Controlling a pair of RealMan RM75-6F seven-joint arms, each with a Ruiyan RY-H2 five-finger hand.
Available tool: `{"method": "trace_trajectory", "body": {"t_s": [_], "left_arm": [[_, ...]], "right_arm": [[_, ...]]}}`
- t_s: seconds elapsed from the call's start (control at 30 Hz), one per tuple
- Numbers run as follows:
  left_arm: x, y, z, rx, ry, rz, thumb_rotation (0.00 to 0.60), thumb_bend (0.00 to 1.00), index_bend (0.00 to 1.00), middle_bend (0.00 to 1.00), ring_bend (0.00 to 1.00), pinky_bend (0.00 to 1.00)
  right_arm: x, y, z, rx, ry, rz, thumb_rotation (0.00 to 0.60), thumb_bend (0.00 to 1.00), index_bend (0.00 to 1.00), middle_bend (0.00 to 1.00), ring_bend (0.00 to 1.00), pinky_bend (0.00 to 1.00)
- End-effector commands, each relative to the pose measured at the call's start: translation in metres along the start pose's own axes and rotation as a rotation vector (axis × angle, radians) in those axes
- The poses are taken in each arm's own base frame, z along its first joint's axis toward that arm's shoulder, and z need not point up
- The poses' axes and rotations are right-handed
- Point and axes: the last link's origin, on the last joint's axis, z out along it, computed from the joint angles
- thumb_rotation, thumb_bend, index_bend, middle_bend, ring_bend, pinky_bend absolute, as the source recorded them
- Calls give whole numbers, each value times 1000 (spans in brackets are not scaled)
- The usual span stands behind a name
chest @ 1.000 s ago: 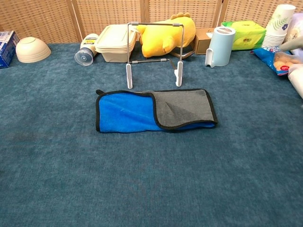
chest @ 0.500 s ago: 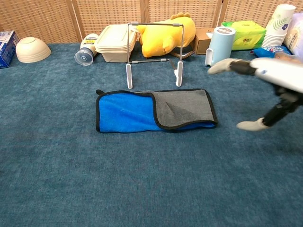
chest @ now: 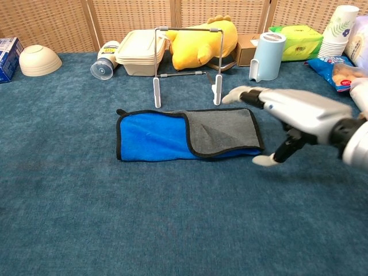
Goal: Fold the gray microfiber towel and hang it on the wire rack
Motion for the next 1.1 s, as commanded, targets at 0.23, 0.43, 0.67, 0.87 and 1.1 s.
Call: {"method": "trace_trajectory", "body": {"t_s": [0.23,0.43,0.67,0.87,1.1], "left_arm": [[-1,1,0,-2,10,-12,600,305,261,113,0,0],[-1,0,2,-3,15,-20,600,305,262,113,0,0],[-1,-1,2,-2,13,-20,600,304,261,110,0,0],[2,-2,3,-2,25,-19,600,304,261,109,0,0],[2,-2,2,-2,31,-19,600,304,260,105,0,0]], "right_arm": [[-20,-18,25,27,-20,-8,600,221,68,11,0,0],[-21,-24,39,38,-1,-28,600,221,68,10,0,0],[-26,-28,49,35,9,-34,600,222,69,10,0,0],[-31,-30,55,36,9,-41,600,222,67,7,0,0],[-32,-30,66,35,34,-43,600,221,71,7,0,0]]}}
